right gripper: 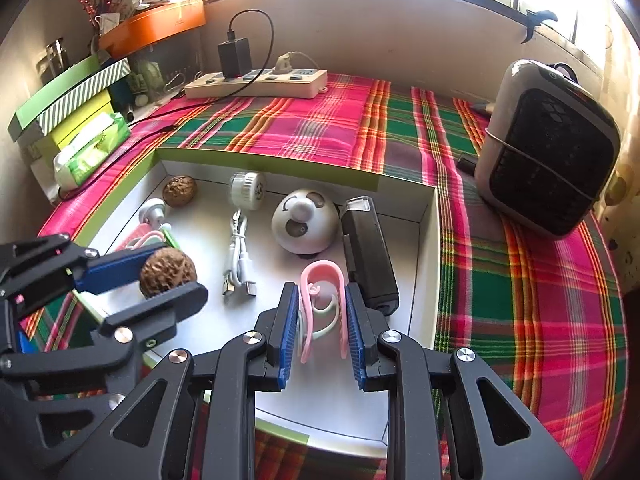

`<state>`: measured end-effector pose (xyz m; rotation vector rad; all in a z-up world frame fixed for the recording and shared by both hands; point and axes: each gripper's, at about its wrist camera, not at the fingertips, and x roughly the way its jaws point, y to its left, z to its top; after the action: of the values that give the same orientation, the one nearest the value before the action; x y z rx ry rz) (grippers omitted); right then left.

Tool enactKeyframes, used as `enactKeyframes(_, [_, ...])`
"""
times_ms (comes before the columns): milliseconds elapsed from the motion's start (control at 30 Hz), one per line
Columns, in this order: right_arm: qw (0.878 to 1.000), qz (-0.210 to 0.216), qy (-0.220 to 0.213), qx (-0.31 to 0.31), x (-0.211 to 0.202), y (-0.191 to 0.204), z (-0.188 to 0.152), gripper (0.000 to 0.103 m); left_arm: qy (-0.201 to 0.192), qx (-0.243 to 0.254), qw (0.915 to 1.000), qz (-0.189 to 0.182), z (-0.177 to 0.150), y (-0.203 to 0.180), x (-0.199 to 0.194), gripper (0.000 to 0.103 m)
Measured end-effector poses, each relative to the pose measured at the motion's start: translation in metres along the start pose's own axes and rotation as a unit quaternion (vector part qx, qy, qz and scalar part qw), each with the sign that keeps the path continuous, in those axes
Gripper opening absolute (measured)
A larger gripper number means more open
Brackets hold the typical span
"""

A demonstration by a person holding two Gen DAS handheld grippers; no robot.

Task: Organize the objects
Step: 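Lower the walnut and pink ear hook into the box with both grippers, then open the left gripper to release the walnut while the right releases the ear hook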

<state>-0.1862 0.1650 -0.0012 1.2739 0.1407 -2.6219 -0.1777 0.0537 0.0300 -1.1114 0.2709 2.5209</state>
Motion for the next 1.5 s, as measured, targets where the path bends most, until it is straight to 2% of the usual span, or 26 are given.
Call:
enactKeyframes(1000, [1.000, -0.004, 0.010, -0.006, 0.001, 0.004, -0.004, 0.025, 0.019, -0.015, 0.9997, 0.002, -0.001, 0.006, 0.010, 0.028])
enactKeyframes(1067, [1.000, -0.003, 0.009, -0.004, 0.000, 0.004, -0.004, 0.028, 0.019, -0.018, 0.9996, 0.004, -0.002, 0.006, 0.010, 0.028])
enactKeyframes(1133, [1.000, -0.001, 0.007, -0.001, -0.002, 0.004, -0.004, 0.035, 0.021, -0.022, 0.9995, 0.004, -0.002, 0.008, 0.010, 0.029])
enactKeyframes(1400, [1.000, -0.003, 0.001, 0.006, -0.010, 0.004, -0.007, 0.036, 0.019, -0.034, 0.9992, 0.011, -0.004, 0.011, 0.003, 0.033])
enactKeyframes(1500, [1.000, -0.006, -0.008, 0.009, -0.016, 0.004, -0.008, 0.045, 0.018, -0.036, 0.9991, 0.016, -0.006, 0.009, -0.001, 0.033])
